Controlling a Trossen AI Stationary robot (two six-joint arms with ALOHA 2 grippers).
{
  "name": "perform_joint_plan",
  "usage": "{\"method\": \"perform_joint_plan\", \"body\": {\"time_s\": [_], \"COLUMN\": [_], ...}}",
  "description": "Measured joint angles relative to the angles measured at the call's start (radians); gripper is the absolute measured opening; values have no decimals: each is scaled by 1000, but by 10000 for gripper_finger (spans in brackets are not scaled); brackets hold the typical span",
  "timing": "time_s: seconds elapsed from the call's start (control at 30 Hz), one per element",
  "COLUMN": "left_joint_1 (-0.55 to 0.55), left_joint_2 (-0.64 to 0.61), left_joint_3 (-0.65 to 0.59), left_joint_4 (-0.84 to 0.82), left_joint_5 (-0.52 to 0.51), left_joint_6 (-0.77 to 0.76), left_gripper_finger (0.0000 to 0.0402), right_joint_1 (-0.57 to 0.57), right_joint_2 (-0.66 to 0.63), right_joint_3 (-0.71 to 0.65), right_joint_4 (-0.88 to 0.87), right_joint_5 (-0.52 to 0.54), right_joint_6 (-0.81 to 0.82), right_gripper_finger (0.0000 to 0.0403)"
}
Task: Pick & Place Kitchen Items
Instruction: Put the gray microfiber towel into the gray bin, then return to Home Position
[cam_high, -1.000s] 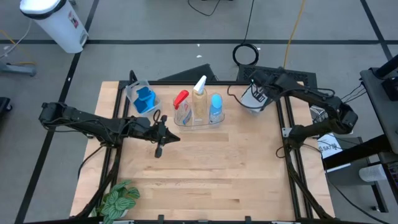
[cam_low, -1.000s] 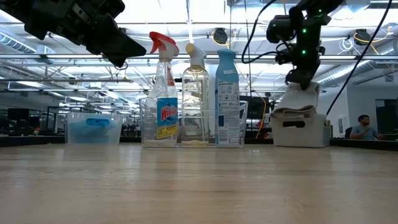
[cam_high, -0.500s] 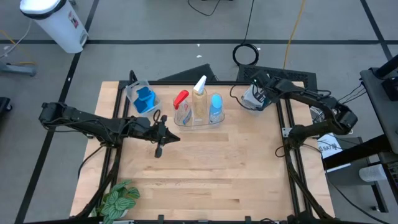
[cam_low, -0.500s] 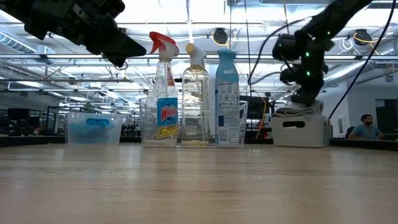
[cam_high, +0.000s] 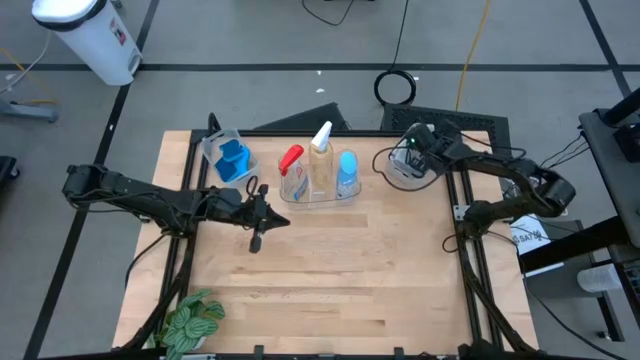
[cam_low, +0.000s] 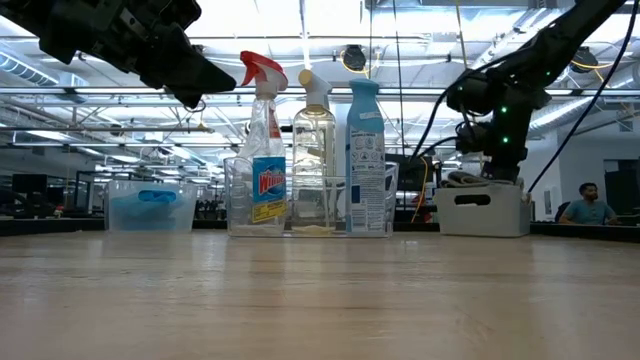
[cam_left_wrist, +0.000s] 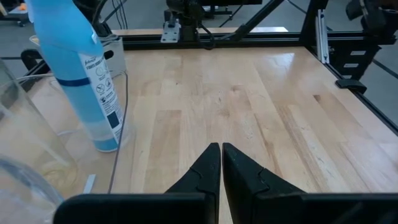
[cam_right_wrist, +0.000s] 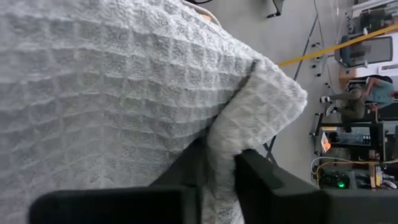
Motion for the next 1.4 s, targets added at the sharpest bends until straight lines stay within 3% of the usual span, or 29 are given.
{"method": "perform_joint_plan", "body": {"time_s": [0.2, 0.43, 0.7, 0.8, 0.93, 1.03, 1.27, 1.4], "left_joint_1": [0, 0, 0, 0, 3, 8, 34, 41], "left_joint_2": [0, 0, 0, -7, -126, -265, -624, -760], "left_joint_3": [0, 0, 0, 0, 4, 2, 2, -1], "left_joint_4": [0, 0, 0, -1, -28, -138, -466, -633], "left_joint_5": [0, 0, 0, 13, 92, 116, -45, -98], "left_joint_6": [0, -19, -20, -87, -44, 33, 53, 48], "left_gripper_finger": [19, 19, 19, 19, 19, 19, 19, 19], "right_joint_1": [43, 152, 295, 357, 456, 537, 679, 720], "right_joint_2": [-61, -237, -449, -510, -602, -665, -814, -876], "right_joint_3": [-1, -1, -1, -1, -1, -1, 0, -28], "right_joint_4": [-57, -88, -73, -65, -122, -136, -208, -218], "right_joint_5": [-2, -1, -2, -2, -3, -13, -370, -411], "right_joint_6": [34, 101, 233, 294, 436, 535, 525, 568], "right_gripper_finger": [141, 239, 287, 293, 291, 287, 290, 289]}}
